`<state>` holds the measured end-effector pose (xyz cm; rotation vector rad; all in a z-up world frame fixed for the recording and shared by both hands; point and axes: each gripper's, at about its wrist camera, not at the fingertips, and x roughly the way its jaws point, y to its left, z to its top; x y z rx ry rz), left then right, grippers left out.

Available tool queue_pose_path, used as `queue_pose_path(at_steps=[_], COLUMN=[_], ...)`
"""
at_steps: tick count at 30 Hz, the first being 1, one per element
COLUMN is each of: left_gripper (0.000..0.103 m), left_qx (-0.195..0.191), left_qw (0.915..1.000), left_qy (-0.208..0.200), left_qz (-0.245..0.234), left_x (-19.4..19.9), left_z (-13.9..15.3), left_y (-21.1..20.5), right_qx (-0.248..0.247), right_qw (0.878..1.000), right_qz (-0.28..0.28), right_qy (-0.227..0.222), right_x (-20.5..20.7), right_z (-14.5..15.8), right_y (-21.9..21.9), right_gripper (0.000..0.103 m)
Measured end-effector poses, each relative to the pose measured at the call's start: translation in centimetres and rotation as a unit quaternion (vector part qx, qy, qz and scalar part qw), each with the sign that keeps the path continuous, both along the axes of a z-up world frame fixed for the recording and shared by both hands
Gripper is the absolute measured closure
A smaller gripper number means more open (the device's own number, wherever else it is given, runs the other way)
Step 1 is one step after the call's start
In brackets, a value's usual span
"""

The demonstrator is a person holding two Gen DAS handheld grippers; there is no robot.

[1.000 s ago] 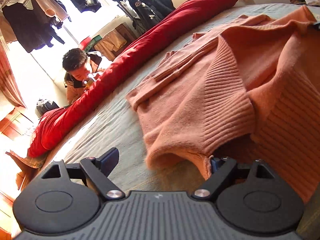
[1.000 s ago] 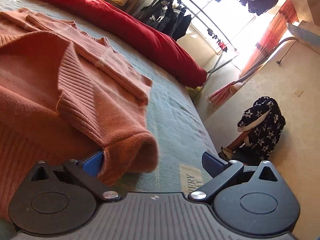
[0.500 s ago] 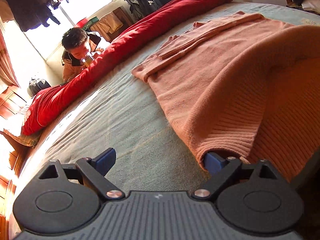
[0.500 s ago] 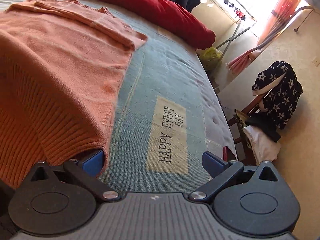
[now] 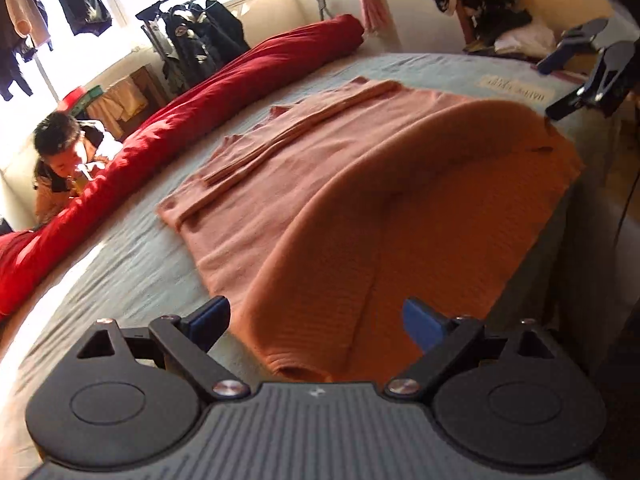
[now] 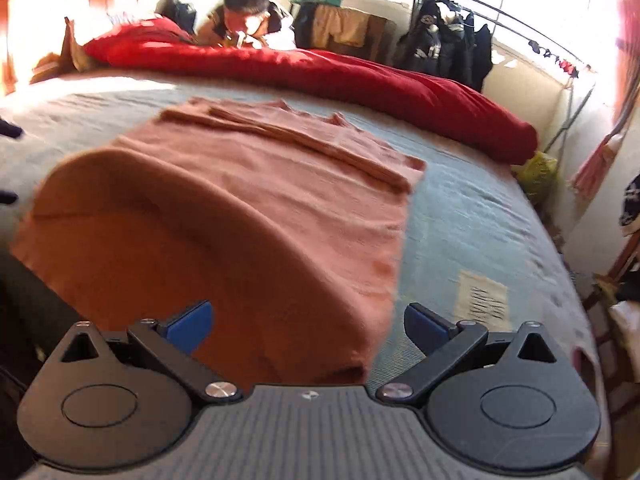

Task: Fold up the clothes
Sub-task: 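Move both open grippers to the folded edge of the pink sweater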

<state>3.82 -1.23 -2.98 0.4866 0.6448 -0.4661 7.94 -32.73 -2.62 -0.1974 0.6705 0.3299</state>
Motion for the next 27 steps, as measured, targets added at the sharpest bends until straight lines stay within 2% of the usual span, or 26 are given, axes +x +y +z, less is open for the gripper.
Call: queue_pose_path(at_steps=[2, 6, 10, 12, 14, 19, 22, 27], left_gripper=[0.01, 0.01, 0.01, 0.01, 0.01, 0.01, 0.01, 0.009], left_qx=[-0.037, -0.082, -0.142, -0.147, -0.152, -0.151, -0.143, -0.139], left_qw=[0.9988, 0.994, 0.9831, 0.982, 0.9807, 0.9806, 0.9822, 0.9823], left_qy=[0.023, 0.066, 0.116, 0.118, 0.121, 0.123, 0.121, 0.125], left_qz=[-0.02, -0.029, 0.001, 0.015, 0.027, 0.018, 0.006, 0.002], left_x=[0.7, 1.6, 2.4, 2.6, 2.8, 3.0, 2.9, 3.3], left_z=[-0.7, -2.0, -2.9, -3.2, -3.4, -3.4, -3.3, -3.4], left_y=[-1.2, -1.9, -0.2, 0.3, 0.8, -0.3, -1.3, -2.2], right_qx=[0.05, 0.092, 0.132, 0.169, 0.214, 0.314, 0.368, 0.468], right_qw=[0.998, 0.994, 0.989, 0.982, 0.971, 0.938, 0.918, 0.873], right_qz=[0.025, 0.032, -0.007, -0.034, -0.057, -0.1, -0.113, -0.103], right_qy=[0.017, 0.047, 0.068, 0.083, 0.091, 0.109, 0.098, 0.092], right_x=[0.9, 1.0, 0.1, -0.1, -0.2, 1.3, 1.7, 2.8], right_z=[-0.8, -2.3, -3.4, -4.1, -4.9, -7.5, -8.3, -9.3], right_y=[1.4, 2.2, -0.3, -1.9, -3.7, -6.7, -7.9, -9.7], right_gripper=[0.0, 0.0, 0.0, 0.0, 0.0, 0.0, 0.0, 0.0])
